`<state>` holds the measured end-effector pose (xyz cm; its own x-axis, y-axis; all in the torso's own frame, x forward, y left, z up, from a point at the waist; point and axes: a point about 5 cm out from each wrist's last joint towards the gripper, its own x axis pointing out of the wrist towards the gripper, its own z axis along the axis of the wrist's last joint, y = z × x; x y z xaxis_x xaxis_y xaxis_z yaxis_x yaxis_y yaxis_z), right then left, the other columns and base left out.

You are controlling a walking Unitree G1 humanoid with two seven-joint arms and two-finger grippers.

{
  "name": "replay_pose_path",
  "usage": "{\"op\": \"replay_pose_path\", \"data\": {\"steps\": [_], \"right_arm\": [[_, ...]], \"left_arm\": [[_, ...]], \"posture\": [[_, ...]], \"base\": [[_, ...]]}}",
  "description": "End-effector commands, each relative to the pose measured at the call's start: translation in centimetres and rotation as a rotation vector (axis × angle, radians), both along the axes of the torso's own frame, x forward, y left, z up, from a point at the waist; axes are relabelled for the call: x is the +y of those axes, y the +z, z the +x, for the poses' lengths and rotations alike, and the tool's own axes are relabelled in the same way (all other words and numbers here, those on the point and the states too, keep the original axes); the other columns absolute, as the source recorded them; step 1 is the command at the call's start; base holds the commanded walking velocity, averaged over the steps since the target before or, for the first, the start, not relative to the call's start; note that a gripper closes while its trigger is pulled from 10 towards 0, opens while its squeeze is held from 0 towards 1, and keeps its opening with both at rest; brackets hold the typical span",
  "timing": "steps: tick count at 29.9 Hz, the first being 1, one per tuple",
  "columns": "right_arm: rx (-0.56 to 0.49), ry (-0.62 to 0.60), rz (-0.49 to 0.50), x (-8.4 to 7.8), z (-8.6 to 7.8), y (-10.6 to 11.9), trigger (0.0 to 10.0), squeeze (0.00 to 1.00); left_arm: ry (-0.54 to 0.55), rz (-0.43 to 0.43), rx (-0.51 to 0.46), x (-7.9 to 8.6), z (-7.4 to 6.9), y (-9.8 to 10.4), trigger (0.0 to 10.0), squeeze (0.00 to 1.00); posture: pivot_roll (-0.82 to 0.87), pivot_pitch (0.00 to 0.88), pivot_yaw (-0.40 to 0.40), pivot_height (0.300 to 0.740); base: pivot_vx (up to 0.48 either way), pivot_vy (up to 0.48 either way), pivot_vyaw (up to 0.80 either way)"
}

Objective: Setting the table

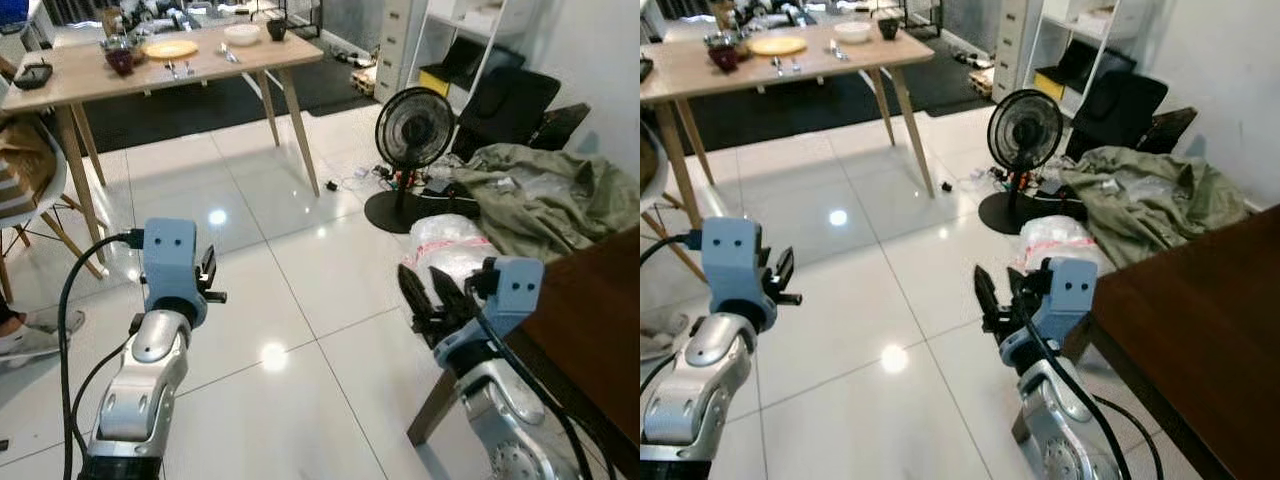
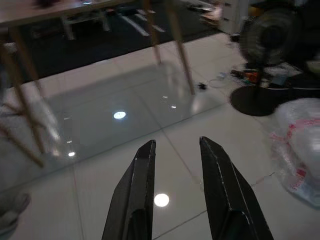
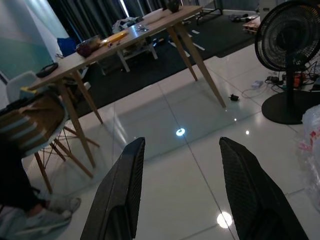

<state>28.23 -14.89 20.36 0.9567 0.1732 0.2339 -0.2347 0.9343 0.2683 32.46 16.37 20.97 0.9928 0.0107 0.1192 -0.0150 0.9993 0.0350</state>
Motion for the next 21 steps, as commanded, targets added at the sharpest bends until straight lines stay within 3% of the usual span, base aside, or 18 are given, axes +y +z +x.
{"op": "replay_pose_path", "data": {"steps": [1,21], "right_arm": [[0.012,-0.017,0.003,-0.36,0.01,-0.35,10.0,0.0],[-0.008,0.005,0.0,-0.02,0.33,-0.15,10.0,0.0]], "left_arm": [[-0.005,0.003,0.016,-0.14,0.08,-0.42,10.0,0.0],[-0.013,0.0,0.01,-0.38,0.16,-0.46,10.0,0.0]], "posture": [[0.04,0.105,0.116,0.74],[0.04,0.088,0.115,0.74]], "base": [[0.48,0.0,0.0],[0.48,0.0,0.0]]}}
